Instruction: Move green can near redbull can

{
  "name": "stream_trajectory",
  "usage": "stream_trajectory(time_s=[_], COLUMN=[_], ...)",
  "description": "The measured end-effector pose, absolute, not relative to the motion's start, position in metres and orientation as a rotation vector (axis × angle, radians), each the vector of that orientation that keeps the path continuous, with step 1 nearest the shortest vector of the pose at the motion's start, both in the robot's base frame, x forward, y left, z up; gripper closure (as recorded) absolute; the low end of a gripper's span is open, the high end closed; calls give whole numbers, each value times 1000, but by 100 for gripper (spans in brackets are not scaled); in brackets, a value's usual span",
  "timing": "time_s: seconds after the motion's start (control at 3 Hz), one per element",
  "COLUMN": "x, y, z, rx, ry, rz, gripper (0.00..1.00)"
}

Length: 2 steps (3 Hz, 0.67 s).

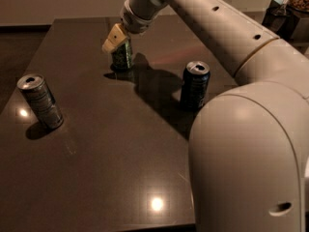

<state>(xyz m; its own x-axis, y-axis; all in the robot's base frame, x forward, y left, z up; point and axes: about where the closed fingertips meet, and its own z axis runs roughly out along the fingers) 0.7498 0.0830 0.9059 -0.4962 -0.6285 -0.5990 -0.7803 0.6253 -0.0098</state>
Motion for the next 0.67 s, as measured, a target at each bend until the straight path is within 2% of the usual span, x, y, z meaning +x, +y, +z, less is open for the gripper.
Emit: stream_trajectory(time_s=[0.33, 0.67], x=[742, 734], y=[91, 94], z=[912, 920], rx=[-1128, -1148], ry=[2261, 2243], rz=[375, 379], gripper=[49, 72])
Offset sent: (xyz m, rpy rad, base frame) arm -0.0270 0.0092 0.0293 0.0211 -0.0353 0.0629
